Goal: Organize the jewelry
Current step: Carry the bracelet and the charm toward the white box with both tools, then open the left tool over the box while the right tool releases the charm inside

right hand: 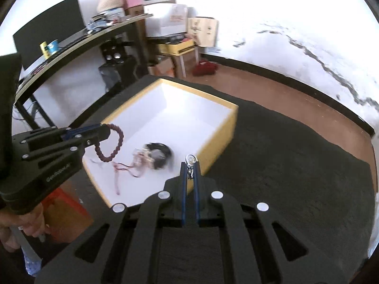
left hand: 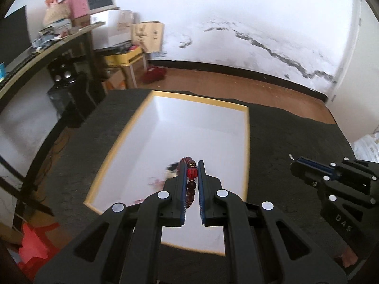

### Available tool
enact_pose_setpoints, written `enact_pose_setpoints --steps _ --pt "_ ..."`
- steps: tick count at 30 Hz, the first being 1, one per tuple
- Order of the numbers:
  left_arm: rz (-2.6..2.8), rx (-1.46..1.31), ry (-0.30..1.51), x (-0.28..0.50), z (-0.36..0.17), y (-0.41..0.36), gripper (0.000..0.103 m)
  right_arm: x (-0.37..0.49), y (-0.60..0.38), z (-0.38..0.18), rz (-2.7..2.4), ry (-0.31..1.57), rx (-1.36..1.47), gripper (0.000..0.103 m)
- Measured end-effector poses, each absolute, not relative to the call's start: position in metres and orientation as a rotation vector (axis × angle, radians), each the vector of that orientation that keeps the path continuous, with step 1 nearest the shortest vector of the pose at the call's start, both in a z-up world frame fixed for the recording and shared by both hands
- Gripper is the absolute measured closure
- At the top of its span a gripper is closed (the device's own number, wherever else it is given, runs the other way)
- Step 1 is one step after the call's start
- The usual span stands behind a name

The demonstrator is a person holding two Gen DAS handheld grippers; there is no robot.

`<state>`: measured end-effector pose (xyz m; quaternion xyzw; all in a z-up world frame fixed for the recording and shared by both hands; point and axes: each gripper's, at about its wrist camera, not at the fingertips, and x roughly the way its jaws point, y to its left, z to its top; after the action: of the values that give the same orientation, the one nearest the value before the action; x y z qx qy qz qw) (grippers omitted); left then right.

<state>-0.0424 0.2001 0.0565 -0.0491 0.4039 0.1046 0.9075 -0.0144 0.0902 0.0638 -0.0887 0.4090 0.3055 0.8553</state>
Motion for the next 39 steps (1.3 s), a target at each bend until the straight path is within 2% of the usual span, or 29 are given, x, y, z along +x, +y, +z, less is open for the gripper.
enact_pose_setpoints --steps 8,15,21,39 --pt "0.308 -0.121 0.832 -0.065 0.067 0.245 0.095 -0.015 0.144 0.079 0.697 0.851 -0.214 0.097" --pt "0.352 -0.158 0.886 -0.058 0.037 0.267 0.095 -0.009 0.153 0.066 0.716 0.882 -0.195 0.097" --pt "0.368 -0.159 0.926 -0.047 0.012 0.267 0.095 0.002 0.154 0.059 0.707 0.898 -0.174 0.097" --pt "0.378 -0.143 0.978 -0.026 -0.010 0.266 0.095 0.005 0.153 0.058 0.706 0.893 -0.169 0.097"
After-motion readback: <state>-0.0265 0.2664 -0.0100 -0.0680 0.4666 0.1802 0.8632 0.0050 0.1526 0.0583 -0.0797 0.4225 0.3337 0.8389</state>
